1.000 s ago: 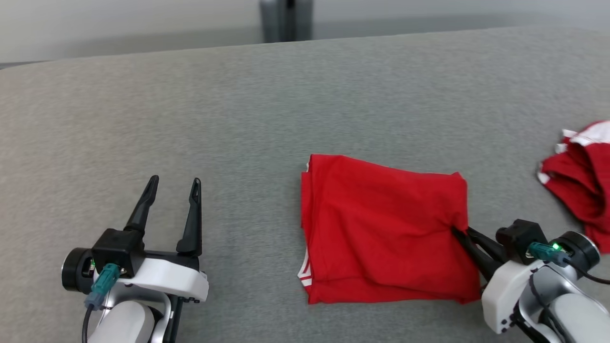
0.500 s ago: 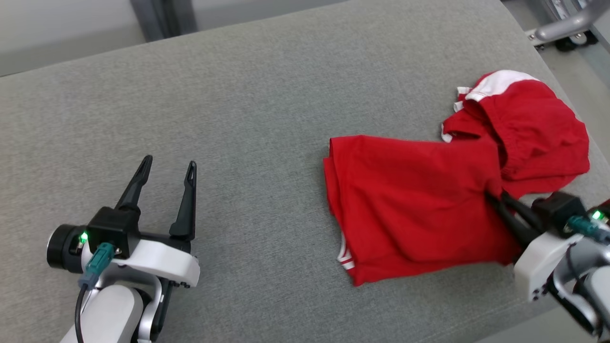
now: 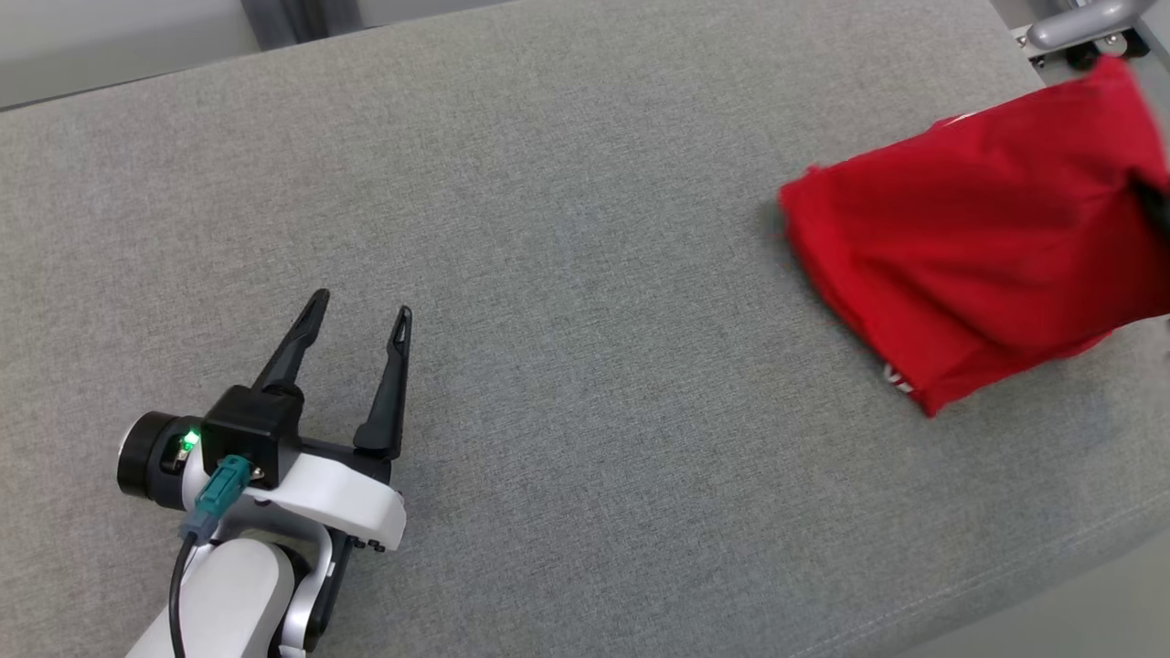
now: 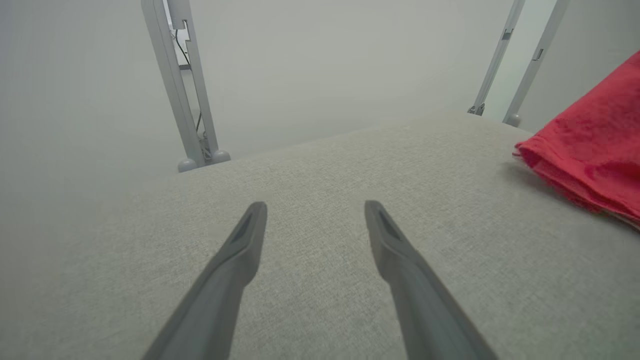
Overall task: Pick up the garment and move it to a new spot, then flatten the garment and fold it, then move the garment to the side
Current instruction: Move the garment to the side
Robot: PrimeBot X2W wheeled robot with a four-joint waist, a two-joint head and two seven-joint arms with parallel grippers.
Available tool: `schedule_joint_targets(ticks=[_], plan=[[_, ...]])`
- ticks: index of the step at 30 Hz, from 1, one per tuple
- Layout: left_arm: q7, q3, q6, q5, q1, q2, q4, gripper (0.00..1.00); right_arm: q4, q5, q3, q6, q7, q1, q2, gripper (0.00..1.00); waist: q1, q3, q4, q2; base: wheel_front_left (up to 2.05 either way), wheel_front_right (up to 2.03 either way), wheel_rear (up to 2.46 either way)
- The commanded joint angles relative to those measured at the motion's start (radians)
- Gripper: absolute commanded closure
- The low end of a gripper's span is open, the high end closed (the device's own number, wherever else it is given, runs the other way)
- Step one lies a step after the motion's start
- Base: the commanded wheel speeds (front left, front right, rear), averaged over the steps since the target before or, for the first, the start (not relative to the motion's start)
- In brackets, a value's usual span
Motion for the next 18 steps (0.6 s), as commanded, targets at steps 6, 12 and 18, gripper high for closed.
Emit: schedule_joint_targets(ticks=[6,12,18], plan=[[-0.012,-0.02,-0.015,0.011,-0.04,-0.013,0.021,0.0,0.12,0.038,0.018,-0.001,-0.02,-0.086,-0.046,1.0,0.0,0.025,0.018,0.0,0.0,0.0,0.0],[-0.02,-0.034,-0.025,0.008,-0.06,-0.023,0.043,0.0,0.271,0.072,0.023,-0.001,-0.027,-0.13,-0.04,0.0,0.0,0.042,0.031,0.0,0.0,0.0,0.0],[-0.034,-0.023,-0.022,-0.002,-0.065,-0.022,0.059,0.0,0.353,0.106,-0.014,-0.001,-0.074,-0.107,-0.014,0.0,0.0,0.042,0.038,0.0,0.0,0.0,0.0]])
